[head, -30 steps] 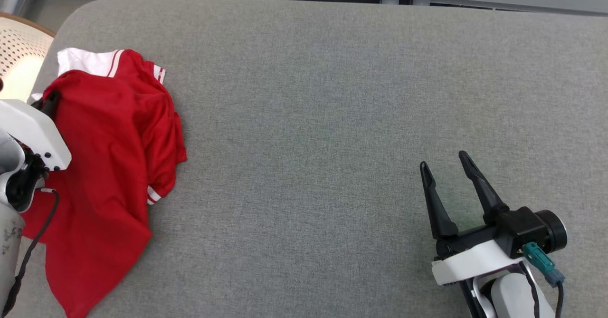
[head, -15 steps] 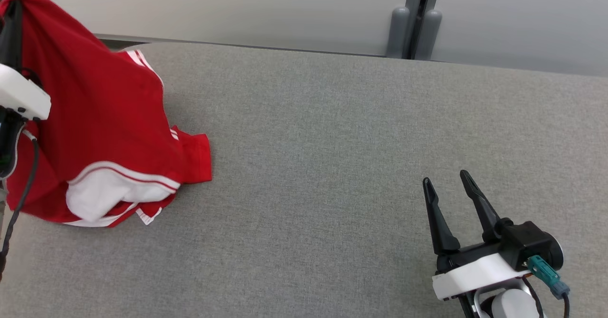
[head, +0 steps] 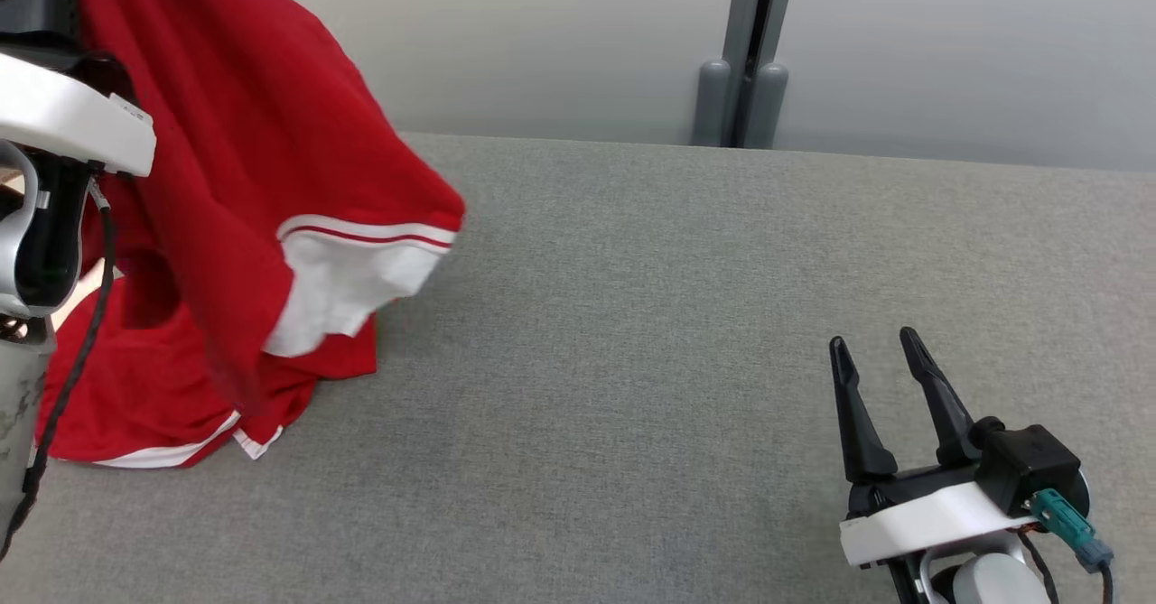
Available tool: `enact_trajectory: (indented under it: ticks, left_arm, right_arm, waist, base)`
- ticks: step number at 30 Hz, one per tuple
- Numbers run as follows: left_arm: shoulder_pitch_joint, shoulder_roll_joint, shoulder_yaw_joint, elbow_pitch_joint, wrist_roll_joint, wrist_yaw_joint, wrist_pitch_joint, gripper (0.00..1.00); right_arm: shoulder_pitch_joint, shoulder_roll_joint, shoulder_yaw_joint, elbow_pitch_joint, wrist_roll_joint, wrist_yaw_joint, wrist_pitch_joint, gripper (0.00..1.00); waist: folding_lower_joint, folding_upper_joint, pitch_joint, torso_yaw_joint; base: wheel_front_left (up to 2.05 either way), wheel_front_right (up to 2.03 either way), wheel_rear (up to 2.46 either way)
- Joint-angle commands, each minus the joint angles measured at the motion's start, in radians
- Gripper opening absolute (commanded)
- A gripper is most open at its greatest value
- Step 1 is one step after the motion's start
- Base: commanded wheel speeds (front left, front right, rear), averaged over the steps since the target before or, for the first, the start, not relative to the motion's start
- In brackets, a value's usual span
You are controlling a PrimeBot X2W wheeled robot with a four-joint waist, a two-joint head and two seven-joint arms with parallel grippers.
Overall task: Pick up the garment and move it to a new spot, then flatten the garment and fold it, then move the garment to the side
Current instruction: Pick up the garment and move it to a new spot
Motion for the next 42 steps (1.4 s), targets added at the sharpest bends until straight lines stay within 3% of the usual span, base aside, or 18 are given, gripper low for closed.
enact_trajectory:
  ticks: [1,6,13,17,23,29,30,31,36,42]
  left_arm:
    - [0.007,0.013,-0.012,-0.022,0.044,0.027,0.0,0.0]
    - [0.017,-0.02,-0.05,-0.071,0.074,0.078,0.029,0.0]
    - [0.015,-0.101,-0.118,-0.082,0.091,0.106,0.035,0.0]
    - [0.006,-0.189,-0.176,-0.055,0.101,0.122,0.013,0.0]
    - [0.015,-0.37,-0.287,0.069,0.103,0.13,-0.042,0.0]
    - [0.085,-0.441,-0.391,0.192,-0.009,0.109,-0.074,0.0]
    - [0.098,-0.445,-0.428,0.202,-0.034,0.105,-0.078,0.18]
    - [0.114,-0.45,-0.522,0.202,-0.094,0.102,-0.086,0.98]
    - [0.099,-0.444,-0.667,0.196,-0.219,0.112,-0.127,1.0]
    - [0.042,-0.446,-0.613,0.259,-0.287,0.137,-0.243,1.0]
  right_arm:
    - [0.002,-0.002,-0.01,-0.004,0.006,0.0,-0.001,1.0]
    - [-0.014,-0.002,-0.023,-0.014,0.006,0.0,-0.001,1.0]
    - [-0.028,-0.002,-0.06,-0.035,0.016,0.0,-0.001,1.0]
    - [-0.039,-0.002,-0.077,-0.047,0.022,0.0,-0.001,1.0]
    - [-0.057,-0.002,-0.091,-0.057,0.035,0.0,-0.001,1.0]
    - [-0.069,-0.002,-0.096,-0.058,0.056,0.0,-0.001,1.0]
    - [-0.07,-0.002,-0.097,-0.058,0.061,0.0,-0.001,1.0]
    - [-0.069,-0.002,-0.095,-0.057,0.063,0.0,-0.001,1.0]
    - [-0.064,-0.002,-0.113,-0.056,0.06,0.0,-0.001,1.0]
    - [-0.054,-0.002,-0.133,-0.057,0.038,0.0,-0.001,1.0]
  waist:
    - [0.0,-0.0001,0.003,-0.023]
    - [0.0,-0.0001,0.017,-0.084]
    - [0.0,-0.0001,0.054,-0.188]
    - [0.0,-0.0001,0.077,-0.244]
    - [0.0,-0.0001,0.11,-0.325]
    - [0.0,-0.0001,0.13,-0.385]
    - [0.0,-0.0001,0.134,-0.392]
    - [0.0,-0.0001,0.139,-0.401]
    - [0.0,-0.0001,0.142,-0.391]
    - [0.0,-0.0001,0.114,-0.323]
  base:
    - [0.0,0.0,0.0]
    - [0.0,0.0,0.0]
    - [0.0,0.0,0.0]
    - [0.0,0.0,0.0]
    - [0.0,0.0,0.0]
    - [0.0,0.0,0.0]
    - [0.0,0.0,0.0]
    - [0.0,0.0,0.0]
    - [0.0,0.0,0.0]
    - [0.0,0.0,0.0]
